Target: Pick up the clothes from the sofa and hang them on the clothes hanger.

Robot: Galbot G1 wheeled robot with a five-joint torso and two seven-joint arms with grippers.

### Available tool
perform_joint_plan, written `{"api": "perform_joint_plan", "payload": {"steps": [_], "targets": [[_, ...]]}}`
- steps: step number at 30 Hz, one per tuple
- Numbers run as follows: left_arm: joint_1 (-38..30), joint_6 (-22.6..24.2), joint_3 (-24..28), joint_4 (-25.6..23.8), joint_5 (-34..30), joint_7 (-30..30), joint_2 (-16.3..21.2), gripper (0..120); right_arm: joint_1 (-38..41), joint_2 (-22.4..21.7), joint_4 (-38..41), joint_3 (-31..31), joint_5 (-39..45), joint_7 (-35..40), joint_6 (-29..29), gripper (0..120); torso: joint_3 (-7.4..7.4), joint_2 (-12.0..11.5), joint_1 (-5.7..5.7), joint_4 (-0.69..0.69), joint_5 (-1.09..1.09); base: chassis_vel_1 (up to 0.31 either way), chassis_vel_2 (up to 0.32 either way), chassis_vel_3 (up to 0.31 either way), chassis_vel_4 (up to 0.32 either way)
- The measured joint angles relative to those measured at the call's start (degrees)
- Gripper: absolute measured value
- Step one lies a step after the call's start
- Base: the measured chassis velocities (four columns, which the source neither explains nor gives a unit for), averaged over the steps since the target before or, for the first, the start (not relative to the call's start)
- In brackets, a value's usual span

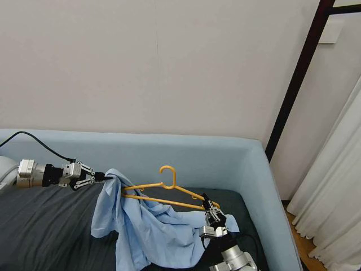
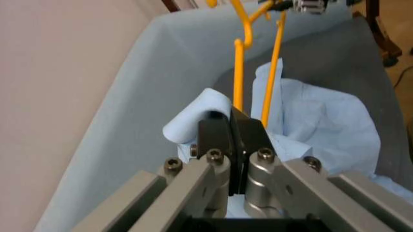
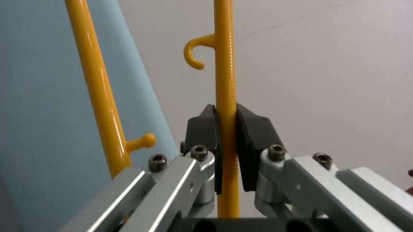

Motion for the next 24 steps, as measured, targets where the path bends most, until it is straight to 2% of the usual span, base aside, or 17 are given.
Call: {"api": "perform_joint_plan", "payload": {"steps": [7, 16, 19, 24], "targets": [[2.9, 0.2, -0.6, -2.2, 1.0, -2.1, -4.9, 0, 2.0, 0.6, -0.6, -3.3, 2.5, 1.0, 2.4, 6, 0.0, 0.0, 0.0, -0.02, -0.01, 0.0, 0.0, 0.0, 0.0], [5.9, -0.3, -0.9, -3.3, 3.7, -2.9, -10.2, 0, 4.3, 1.5, -3.3, -4.3, 3.3, 2.1, 6.4, 6, 0.0, 0.0, 0.0, -0.01, 0.0, 0.0, 0.0, 0.0, 0.0], [8.3, -0.4, -0.8, -6.7, 4.3, -4.4, -13.1, 0, 5.0, 1.9, -5.1, -5.1, 2.9, 2.0, 5.9, 6, 0.0, 0.0, 0.0, -0.02, -0.01, 0.0, 0.0, 0.0, 0.0], [9.9, -0.4, -0.4, -9.2, 5.1, -5.3, -14.6, 0, 5.4, 2.3, -5.8, -5.6, 3.0, 1.9, 6.0, 6, 0.0, 0.0, 0.0, -0.02, 0.0, 0.0, 0.0, 0.0, 0.0]]}}
